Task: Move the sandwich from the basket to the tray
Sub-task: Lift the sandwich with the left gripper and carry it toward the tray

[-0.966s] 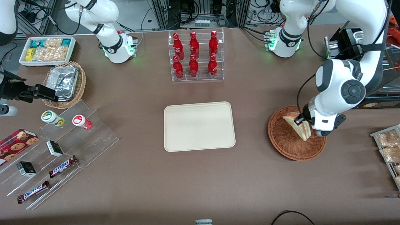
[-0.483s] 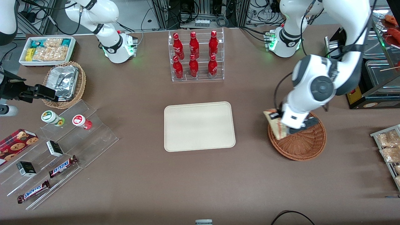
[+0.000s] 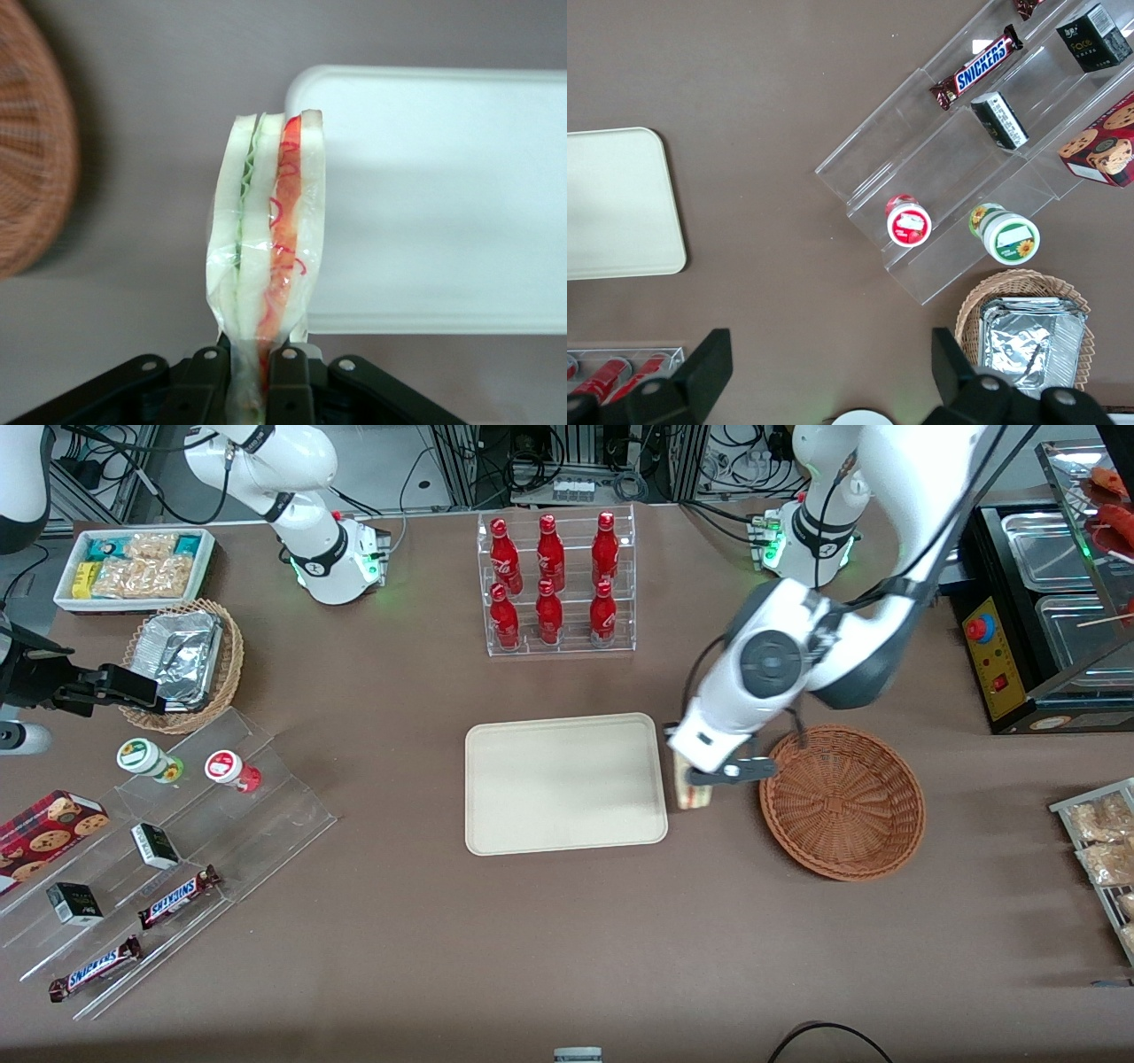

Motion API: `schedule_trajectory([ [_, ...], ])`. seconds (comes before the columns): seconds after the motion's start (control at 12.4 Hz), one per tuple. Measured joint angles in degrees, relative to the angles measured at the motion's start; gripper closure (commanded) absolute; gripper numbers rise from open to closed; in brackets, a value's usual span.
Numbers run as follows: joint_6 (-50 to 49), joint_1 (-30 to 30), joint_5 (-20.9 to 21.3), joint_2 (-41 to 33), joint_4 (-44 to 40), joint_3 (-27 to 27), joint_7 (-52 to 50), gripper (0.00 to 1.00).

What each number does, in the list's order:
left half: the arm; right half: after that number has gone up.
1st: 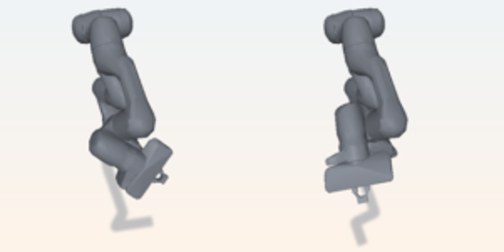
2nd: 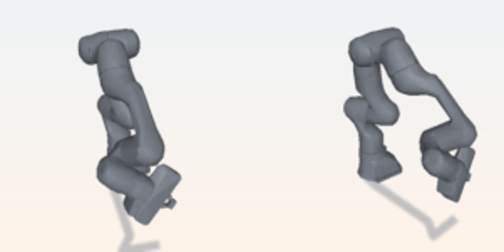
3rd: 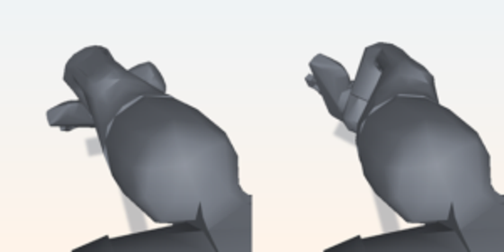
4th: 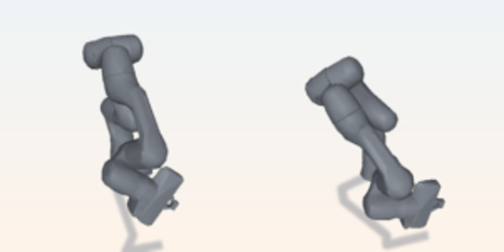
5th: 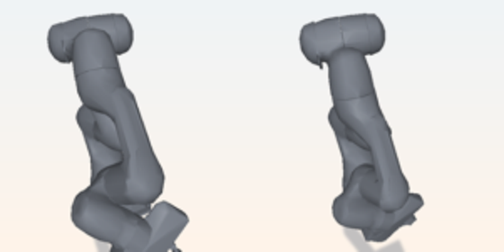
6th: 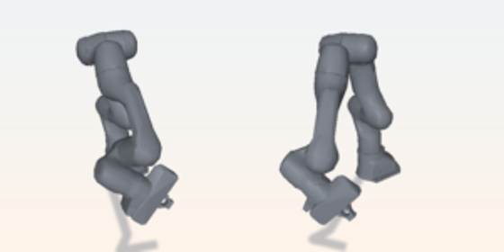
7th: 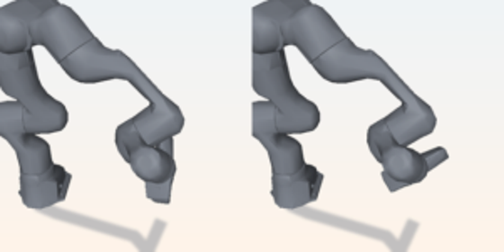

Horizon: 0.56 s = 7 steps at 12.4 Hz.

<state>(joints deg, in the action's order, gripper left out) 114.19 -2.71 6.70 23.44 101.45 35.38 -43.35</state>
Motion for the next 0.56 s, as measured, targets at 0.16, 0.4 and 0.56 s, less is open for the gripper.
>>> schedule_trajectory([
  [0.16, -0.1, -5.6, 3.2, 4.6, -4.1, 0.1, -5.2, 1.00],
  [0.4, -0.2, -11.4, 6.7, 11.4, -11.1, 0.2, -10.7, 1.00],
  [0.56, -0.2, -14.7, 10.0, 15.7, -15.7, 0.1, -14.5, 1.00],
])
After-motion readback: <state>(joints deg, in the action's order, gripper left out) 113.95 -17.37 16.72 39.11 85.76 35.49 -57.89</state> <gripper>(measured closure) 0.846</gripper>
